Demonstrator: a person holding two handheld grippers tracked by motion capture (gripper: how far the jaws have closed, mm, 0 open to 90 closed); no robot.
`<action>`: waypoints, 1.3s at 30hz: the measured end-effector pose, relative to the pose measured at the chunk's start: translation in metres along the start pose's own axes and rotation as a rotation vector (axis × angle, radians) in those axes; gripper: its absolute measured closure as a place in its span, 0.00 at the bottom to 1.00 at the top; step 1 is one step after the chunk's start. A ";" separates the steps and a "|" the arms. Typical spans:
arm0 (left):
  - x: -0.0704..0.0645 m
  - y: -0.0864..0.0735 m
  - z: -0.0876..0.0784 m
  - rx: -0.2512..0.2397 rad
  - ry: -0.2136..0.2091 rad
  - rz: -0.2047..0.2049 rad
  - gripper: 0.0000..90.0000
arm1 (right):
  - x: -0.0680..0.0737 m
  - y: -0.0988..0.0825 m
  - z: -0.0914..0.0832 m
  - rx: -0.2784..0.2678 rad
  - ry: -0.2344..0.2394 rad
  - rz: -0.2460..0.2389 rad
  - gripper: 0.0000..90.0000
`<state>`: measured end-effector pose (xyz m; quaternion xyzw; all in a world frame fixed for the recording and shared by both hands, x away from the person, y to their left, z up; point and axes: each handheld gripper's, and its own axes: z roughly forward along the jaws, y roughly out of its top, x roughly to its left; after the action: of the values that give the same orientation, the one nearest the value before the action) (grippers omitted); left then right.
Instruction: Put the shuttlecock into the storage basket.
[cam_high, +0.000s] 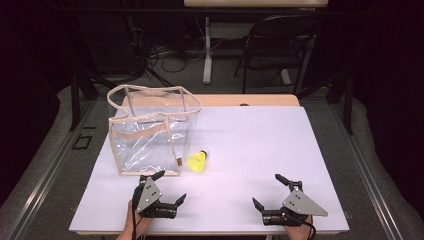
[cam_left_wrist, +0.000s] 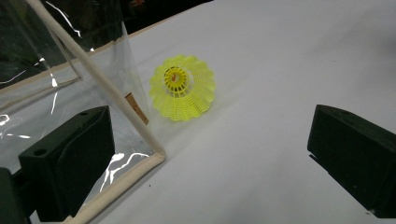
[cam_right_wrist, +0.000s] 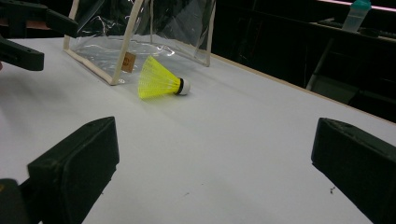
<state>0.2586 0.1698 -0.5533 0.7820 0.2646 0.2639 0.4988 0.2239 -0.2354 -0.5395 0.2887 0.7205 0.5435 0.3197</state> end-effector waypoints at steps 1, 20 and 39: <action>-0.001 0.001 0.001 0.001 0.003 0.004 0.01 | 0.000 0.000 0.000 0.001 0.001 0.000 0.00; -0.008 0.013 0.028 0.073 0.041 0.008 0.00 | -0.001 -0.001 0.000 0.002 0.005 0.002 0.00; -0.016 0.025 0.053 0.122 0.039 0.025 0.07 | -0.001 -0.001 0.000 0.004 0.012 0.002 0.00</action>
<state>0.2866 0.1166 -0.5521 0.8088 0.2803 0.2688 0.4417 0.2244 -0.2360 -0.5404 0.2867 0.7232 0.5442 0.3141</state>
